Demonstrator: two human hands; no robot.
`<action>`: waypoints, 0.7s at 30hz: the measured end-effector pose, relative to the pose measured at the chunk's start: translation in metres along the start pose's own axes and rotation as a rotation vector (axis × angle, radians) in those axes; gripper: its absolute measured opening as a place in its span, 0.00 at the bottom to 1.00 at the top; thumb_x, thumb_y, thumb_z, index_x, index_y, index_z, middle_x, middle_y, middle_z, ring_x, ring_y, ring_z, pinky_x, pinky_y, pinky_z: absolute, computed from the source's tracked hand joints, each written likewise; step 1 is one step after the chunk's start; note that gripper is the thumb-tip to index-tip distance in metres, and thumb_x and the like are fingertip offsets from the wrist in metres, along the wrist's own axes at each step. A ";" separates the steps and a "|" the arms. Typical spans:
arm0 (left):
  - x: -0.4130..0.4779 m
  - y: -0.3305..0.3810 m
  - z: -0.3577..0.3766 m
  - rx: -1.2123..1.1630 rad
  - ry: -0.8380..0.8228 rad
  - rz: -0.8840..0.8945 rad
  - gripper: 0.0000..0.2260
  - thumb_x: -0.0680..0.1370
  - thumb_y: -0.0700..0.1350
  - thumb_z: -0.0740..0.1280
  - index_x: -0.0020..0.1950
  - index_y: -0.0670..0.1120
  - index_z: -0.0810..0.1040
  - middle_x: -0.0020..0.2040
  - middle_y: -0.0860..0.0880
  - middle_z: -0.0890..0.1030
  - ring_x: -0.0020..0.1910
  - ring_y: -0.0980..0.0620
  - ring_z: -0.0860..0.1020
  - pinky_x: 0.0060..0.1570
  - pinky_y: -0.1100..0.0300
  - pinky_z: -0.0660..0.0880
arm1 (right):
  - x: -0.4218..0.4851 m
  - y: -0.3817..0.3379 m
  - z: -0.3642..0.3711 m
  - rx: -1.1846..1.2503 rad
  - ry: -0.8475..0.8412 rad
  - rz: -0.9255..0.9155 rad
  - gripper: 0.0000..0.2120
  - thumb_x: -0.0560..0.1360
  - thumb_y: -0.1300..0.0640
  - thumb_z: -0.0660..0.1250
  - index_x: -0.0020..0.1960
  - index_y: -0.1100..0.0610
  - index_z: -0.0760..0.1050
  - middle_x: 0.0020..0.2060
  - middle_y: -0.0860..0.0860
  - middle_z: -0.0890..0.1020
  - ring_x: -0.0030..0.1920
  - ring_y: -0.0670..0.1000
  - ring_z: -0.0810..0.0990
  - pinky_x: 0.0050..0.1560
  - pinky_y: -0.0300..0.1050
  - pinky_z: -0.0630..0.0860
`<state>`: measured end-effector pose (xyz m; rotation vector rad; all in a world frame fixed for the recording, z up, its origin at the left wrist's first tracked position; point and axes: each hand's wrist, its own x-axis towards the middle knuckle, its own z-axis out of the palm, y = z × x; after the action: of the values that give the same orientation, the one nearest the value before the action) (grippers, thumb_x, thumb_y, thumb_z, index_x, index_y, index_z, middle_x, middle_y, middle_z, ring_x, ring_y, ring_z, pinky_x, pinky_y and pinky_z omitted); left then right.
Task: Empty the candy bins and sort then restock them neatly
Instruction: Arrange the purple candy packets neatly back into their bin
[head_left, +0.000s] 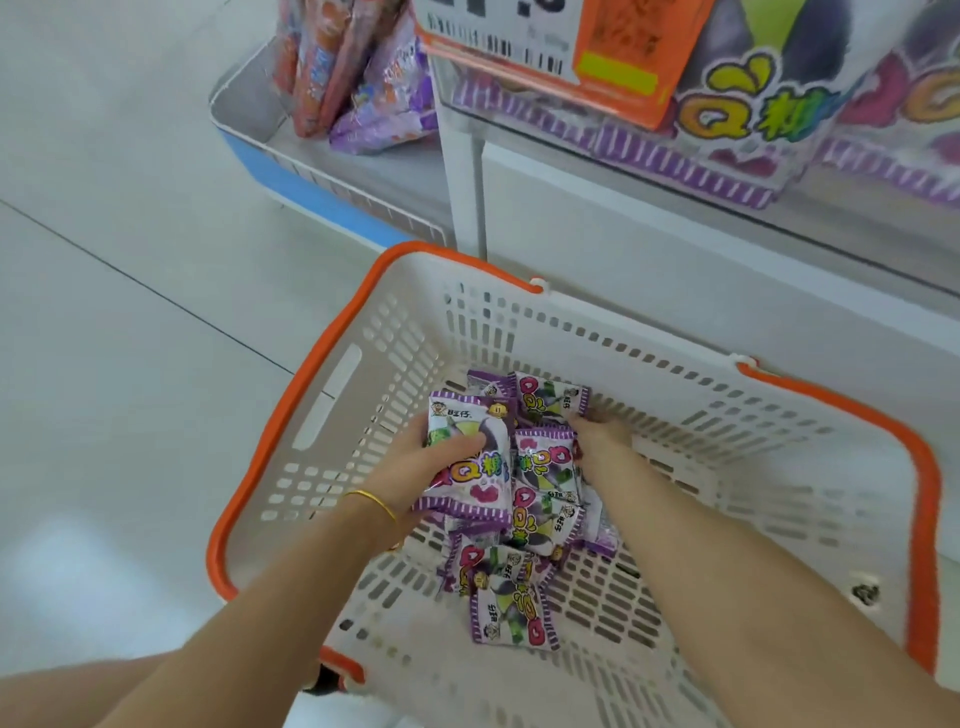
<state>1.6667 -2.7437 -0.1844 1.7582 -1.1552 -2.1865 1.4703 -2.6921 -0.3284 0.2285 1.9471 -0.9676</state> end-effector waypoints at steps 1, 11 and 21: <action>0.001 0.000 0.000 0.003 -0.010 -0.002 0.18 0.72 0.44 0.74 0.59 0.52 0.73 0.51 0.45 0.84 0.51 0.42 0.82 0.57 0.41 0.75 | -0.009 -0.001 -0.004 -0.115 0.016 -0.090 0.15 0.74 0.59 0.71 0.59 0.62 0.75 0.52 0.56 0.81 0.49 0.55 0.80 0.53 0.48 0.77; 0.001 -0.003 0.006 0.067 0.124 0.115 0.24 0.75 0.53 0.69 0.68 0.50 0.66 0.59 0.48 0.78 0.56 0.48 0.77 0.51 0.52 0.72 | -0.108 -0.042 -0.077 -0.244 -0.129 -0.847 0.09 0.78 0.63 0.63 0.46 0.50 0.74 0.38 0.45 0.77 0.34 0.39 0.74 0.38 0.30 0.71; 0.006 -0.010 0.031 0.162 0.080 0.204 0.42 0.59 0.77 0.61 0.64 0.52 0.69 0.59 0.46 0.79 0.57 0.43 0.79 0.59 0.40 0.73 | -0.142 -0.044 -0.039 -0.383 -0.247 -0.997 0.08 0.78 0.61 0.63 0.40 0.60 0.76 0.32 0.47 0.75 0.34 0.41 0.72 0.40 0.28 0.66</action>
<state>1.6410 -2.7249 -0.1942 1.6833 -1.4570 -1.9386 1.5018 -2.6634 -0.1807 -1.1204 1.9399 -1.1065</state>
